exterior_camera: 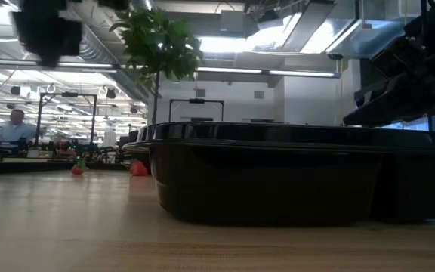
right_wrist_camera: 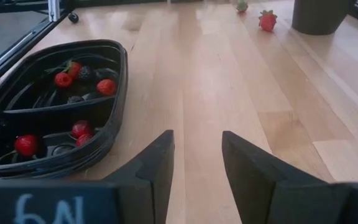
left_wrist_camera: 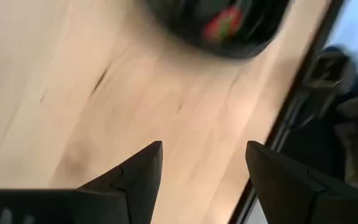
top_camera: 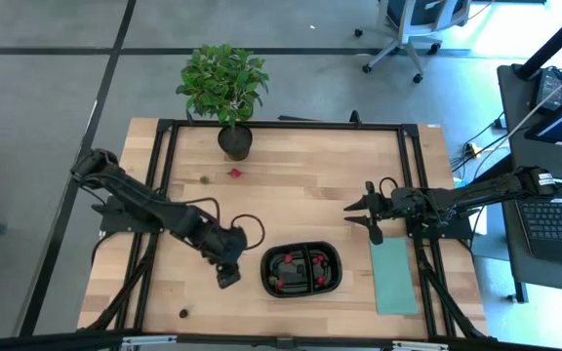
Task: Pick and placing Produce into tupperware
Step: Put the black cherry into the right side of the black container
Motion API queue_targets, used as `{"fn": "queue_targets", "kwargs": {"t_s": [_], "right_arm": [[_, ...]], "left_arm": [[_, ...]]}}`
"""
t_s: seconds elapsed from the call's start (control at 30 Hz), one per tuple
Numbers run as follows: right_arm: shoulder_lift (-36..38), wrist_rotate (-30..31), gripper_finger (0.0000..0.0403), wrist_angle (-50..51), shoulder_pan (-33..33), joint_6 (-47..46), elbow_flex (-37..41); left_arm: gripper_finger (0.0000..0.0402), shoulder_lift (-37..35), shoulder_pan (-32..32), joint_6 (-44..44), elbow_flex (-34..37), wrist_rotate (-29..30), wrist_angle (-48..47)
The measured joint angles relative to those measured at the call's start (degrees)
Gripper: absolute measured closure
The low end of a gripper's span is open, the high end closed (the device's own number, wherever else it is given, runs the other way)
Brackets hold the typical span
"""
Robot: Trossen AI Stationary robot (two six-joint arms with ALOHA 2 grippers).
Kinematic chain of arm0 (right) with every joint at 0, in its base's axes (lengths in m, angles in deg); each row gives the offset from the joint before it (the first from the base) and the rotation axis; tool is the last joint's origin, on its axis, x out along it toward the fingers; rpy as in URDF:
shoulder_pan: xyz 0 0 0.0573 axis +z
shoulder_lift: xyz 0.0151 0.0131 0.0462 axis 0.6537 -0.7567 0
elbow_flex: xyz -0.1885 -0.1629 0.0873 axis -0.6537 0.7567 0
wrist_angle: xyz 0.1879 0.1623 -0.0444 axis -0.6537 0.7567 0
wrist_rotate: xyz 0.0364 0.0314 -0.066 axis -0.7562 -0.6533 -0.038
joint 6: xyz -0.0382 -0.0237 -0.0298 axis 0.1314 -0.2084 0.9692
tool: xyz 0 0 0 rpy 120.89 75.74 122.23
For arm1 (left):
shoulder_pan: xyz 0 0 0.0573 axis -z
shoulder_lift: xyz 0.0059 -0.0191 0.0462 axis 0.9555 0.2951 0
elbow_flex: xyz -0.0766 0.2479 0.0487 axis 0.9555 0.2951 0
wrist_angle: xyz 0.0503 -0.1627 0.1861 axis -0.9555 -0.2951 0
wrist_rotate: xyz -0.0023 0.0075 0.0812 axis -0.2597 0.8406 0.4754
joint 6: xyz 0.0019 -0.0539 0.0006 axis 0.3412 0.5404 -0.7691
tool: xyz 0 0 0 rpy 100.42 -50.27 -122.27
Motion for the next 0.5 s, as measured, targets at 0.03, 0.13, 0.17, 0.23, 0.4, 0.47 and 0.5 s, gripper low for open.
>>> {"fn": "queue_targets", "kwargs": {"t_s": [0.03,0.13,0.17,0.23,0.4,0.47,0.5], "right_arm": [[0.0,0.0,0.0265,-0.1,0.0,0.0,0.0],[0.0,0.0,0.0265,-0.1,0.0,-0.6,0.0],[0.0,0.0,0.0265,-0.1,0.0,-1.3,0.0],[0.0,0.0,0.0265,-0.1,0.0,-2.6,0.0],[0.0,0.0,0.0265,-0.1,0.0,-6.5,0.0],[0.0,0.0,0.0265,-0.1,0.0,-6.5,0.0],[0.0,0.0,0.0265,-0.1,0.0,-6.5,0.0]], "left_arm": [[0.0178,0.0,0.0,0.7,0.0,-1.0,-1.7],[0.0178,0.1,-0.6,1.8,0.0,-4.0,-5.9],[0.0178,0.1,-0.6,3.1,0.0,-4.9,-6.7],[0.0178,0.1,-0.6,5.9,0.0,-7.2,-6.7],[0.0178,0.1,1.3,9.4,0.0,-10.9,-4.3],[0.0178,0.1,2.4,9.0,0.0,-10.3,-3.9],[0.0178,0.1,2.9,8.7,0.0,-10.0,-3.9]]}}
